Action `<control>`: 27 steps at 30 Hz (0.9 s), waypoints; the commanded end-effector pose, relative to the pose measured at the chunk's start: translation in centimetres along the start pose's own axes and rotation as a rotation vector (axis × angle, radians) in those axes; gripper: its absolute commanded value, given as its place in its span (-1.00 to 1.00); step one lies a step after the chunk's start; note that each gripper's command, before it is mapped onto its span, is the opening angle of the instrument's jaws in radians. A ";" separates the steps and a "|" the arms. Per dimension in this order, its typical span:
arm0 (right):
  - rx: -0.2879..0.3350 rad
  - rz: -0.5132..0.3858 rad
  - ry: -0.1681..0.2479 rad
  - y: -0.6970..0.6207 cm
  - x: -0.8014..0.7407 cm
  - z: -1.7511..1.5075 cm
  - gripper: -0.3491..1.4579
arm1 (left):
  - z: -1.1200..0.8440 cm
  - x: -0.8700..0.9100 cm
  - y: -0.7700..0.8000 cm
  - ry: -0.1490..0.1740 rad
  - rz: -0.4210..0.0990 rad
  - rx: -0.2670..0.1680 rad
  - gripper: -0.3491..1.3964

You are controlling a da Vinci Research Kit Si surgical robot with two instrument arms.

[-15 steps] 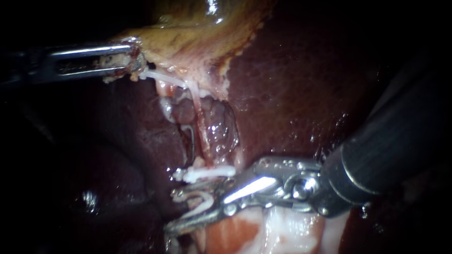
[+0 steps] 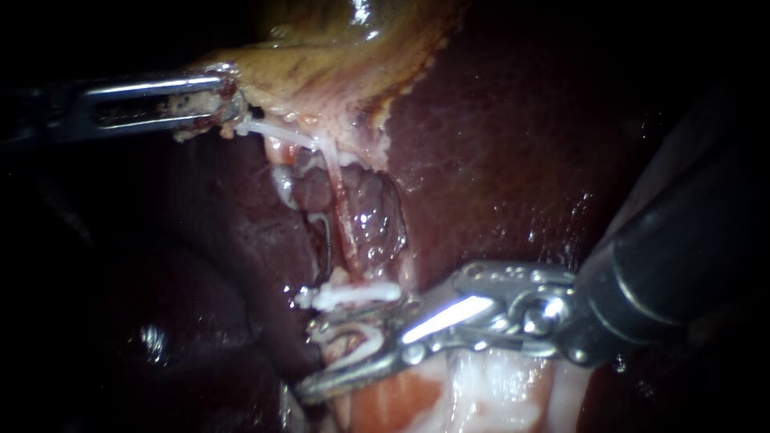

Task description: Clipping second clip right tube

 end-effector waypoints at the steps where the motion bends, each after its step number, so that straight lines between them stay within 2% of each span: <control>1: -0.006 0.003 0.008 -0.03 0.04 -0.08 -0.07 | -0.01 0.00 0.01 0.000 0.000 -0.001 -1.00; 7: -0.019 0.011 0.030 -0.10 0.22 -0.44 -0.07 | -0.02 0.01 0.01 -0.001 0.000 -0.002 -1.00; 13: -0.040 0.018 0.049 -0.01 0.28 -0.65 -0.07 | -0.03 0.01 0.01 -0.001 0.000 -0.002 -1.00; 22: -0.063 0.017 0.055 0.18 0.24 -0.62 -0.07 | -0.04 0.01 0.02 -0.001 0.000 -0.002 -1.00; 27: -0.076 0.013 0.052 0.30 0.20 -0.46 -0.07 | -0.03 0.01 0.02 -0.001 0.000 -0.002 -1.00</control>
